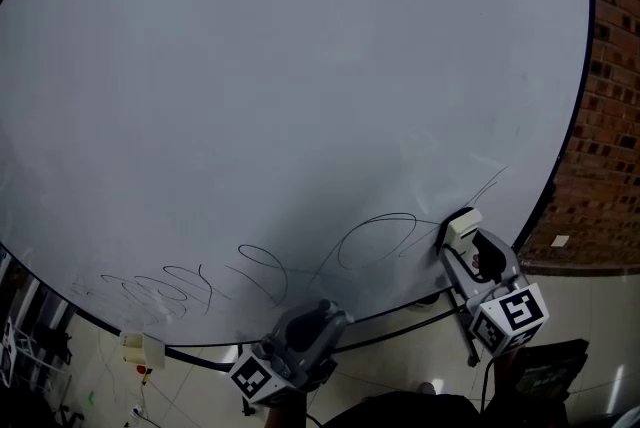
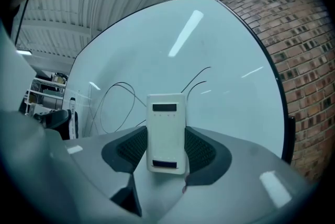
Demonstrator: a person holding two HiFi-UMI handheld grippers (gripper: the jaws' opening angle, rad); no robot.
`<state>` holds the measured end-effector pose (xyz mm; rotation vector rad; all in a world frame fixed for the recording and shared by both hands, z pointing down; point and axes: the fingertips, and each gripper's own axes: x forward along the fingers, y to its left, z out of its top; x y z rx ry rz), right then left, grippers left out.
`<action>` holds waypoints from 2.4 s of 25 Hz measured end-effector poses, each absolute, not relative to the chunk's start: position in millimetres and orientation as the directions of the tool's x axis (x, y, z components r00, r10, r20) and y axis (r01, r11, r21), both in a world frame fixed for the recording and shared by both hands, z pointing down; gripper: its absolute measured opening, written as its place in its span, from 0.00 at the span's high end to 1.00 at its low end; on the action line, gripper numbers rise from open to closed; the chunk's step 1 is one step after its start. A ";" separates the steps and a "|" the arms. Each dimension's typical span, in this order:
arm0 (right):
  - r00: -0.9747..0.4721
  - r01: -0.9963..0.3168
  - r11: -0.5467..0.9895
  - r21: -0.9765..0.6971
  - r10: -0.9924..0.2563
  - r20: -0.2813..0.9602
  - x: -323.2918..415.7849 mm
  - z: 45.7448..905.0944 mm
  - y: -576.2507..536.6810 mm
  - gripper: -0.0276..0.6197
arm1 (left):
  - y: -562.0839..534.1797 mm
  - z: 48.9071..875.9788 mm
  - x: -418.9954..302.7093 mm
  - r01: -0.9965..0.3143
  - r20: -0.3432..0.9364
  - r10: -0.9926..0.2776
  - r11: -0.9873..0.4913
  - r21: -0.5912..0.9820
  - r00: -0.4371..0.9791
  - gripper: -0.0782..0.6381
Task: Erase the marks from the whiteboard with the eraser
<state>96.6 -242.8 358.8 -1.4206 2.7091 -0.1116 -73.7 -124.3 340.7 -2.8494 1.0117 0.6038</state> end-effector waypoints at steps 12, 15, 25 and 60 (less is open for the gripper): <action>-0.762 -0.631 0.776 0.000 -0.620 0.184 -9.4 430.9 -203.2 0.61 | -123.3 337.4 -83.2 -0.620 -0.397 -0.592 -0.782 0.070 0.702 0.81; -0.745 -0.656 0.755 0.010 -0.649 0.153 12.8 415.2 -213.4 0.61 | -123.8 336.5 -80.6 -0.616 -0.401 -0.585 -0.785 0.064 0.704 0.81; -0.617 -0.776 0.612 -0.155 -0.786 -0.013 134.6 344.1 -259.6 0.61 | -125.5 336.1 -72.6 -0.617 -0.411 -0.586 -0.784 0.069 0.698 0.81; -0.621 -0.772 0.623 -0.129 -0.782 -0.060 162.0 306.5 -267.7 0.61 | -134.7 329.6 -53.7 -0.623 -0.409 -0.584 -0.781 0.047 0.702 0.81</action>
